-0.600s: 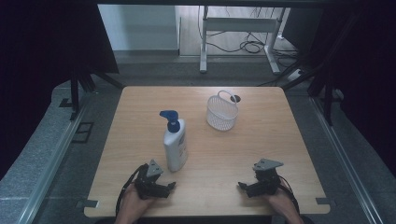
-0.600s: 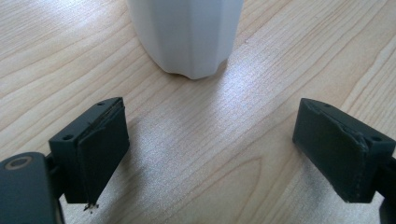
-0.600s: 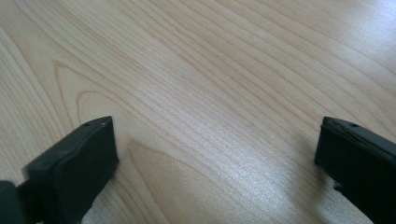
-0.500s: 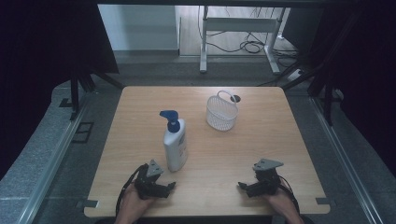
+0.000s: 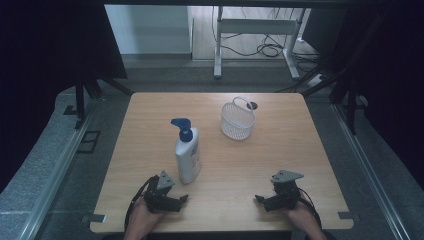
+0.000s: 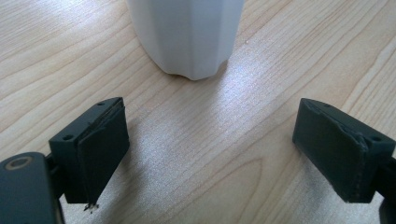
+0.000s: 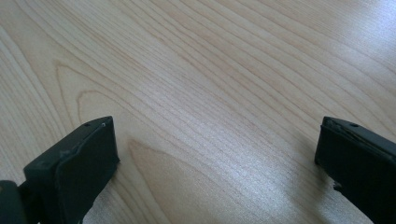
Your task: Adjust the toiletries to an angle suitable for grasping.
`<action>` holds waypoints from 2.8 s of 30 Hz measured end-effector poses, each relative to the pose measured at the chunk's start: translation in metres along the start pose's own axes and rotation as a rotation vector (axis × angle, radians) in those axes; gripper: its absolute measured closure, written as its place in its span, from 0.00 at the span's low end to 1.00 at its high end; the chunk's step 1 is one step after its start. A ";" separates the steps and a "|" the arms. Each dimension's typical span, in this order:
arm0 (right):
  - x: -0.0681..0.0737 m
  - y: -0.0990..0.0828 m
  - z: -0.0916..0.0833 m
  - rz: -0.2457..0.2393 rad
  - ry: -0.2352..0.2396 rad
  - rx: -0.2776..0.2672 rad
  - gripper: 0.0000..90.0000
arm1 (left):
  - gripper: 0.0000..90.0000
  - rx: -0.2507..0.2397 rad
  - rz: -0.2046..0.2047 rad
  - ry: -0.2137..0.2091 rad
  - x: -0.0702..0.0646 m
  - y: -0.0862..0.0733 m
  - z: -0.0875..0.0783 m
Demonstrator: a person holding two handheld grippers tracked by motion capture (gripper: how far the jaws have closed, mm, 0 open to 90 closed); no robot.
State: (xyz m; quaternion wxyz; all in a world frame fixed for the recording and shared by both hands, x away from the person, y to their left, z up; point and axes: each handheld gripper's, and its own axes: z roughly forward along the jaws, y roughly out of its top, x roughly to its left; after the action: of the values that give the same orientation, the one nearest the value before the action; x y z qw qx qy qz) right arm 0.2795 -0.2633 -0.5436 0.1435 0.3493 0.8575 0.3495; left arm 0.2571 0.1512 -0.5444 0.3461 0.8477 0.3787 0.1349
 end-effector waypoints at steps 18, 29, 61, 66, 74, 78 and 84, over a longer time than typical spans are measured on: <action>0.000 0.000 0.000 0.000 0.000 0.000 0.00 | 0.17 0.026 -0.017 0.016 0.000 0.004 -0.002; 0.000 0.000 0.000 -0.001 -0.001 0.000 0.00 | 0.36 0.029 -0.102 0.026 0.006 0.006 -0.009; 0.001 0.001 0.001 0.005 -0.007 0.002 0.00 | 0.97 -0.044 -0.168 0.021 0.032 0.020 -0.021; 0.001 0.001 0.001 0.006 -0.008 0.002 0.00 | 0.99 -0.046 -0.164 0.034 0.037 0.024 -0.018; 0.001 0.001 0.001 0.006 -0.007 0.002 0.00 | 0.99 -0.067 -0.146 0.047 0.045 0.038 -0.011; 0.001 0.001 0.001 0.006 -0.009 0.002 0.00 | 0.99 -0.081 -0.149 0.050 0.048 0.044 -0.008; 0.001 0.001 0.001 0.005 -0.008 0.002 0.00 | 0.99 -0.097 -0.172 0.047 0.053 0.049 -0.001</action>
State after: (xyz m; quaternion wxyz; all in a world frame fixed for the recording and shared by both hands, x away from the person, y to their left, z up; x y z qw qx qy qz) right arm 0.2798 -0.2619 -0.5435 0.1457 0.3532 0.8563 0.3476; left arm 0.3195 0.1676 -0.5111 0.3879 0.7910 0.4511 0.1428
